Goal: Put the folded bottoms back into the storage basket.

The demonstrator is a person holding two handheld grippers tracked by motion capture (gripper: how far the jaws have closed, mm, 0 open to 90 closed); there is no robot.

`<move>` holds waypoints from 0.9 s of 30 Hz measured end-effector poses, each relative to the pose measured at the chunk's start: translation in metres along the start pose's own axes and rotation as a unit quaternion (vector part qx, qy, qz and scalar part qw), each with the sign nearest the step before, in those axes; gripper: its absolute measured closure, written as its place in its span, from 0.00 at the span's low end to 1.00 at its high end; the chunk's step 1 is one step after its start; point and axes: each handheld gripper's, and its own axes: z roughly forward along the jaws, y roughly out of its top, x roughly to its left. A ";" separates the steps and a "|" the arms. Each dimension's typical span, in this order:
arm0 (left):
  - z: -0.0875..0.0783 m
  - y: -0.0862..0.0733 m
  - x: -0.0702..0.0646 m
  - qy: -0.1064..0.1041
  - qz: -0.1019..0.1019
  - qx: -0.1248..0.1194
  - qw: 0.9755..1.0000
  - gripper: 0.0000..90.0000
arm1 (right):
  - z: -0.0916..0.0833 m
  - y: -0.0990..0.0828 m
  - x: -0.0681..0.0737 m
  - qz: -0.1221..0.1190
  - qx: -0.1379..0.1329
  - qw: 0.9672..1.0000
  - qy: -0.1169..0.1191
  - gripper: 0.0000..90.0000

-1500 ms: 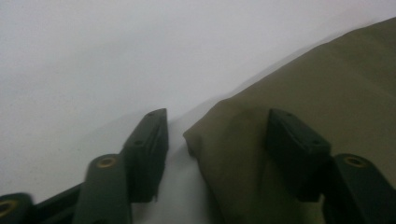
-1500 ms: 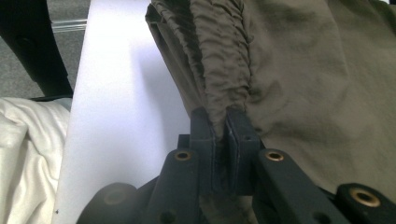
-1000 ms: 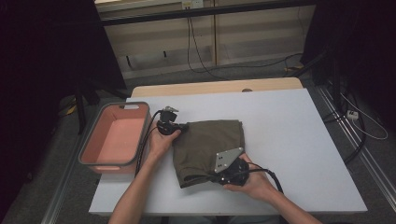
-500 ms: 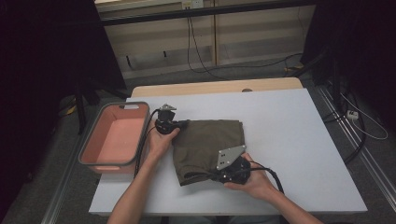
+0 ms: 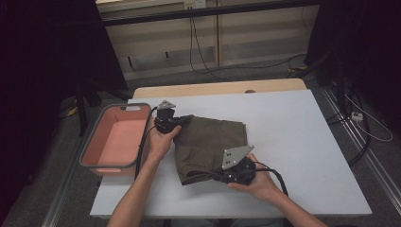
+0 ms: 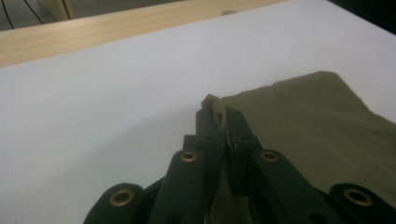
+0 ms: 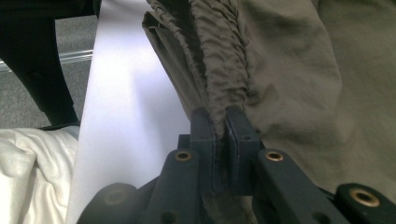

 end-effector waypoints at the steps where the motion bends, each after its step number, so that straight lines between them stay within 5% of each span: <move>1: -0.002 0.001 -0.001 -0.001 0.001 -0.003 1.000 0.96 | -0.001 0.001 0.000 0.000 -0.002 1.000 0.000 0.93; 27: -0.041 0.025 -0.002 -0.020 0.014 -0.073 0.997 0.96 | -0.011 0.022 0.001 -0.019 -0.055 0.998 0.001 0.93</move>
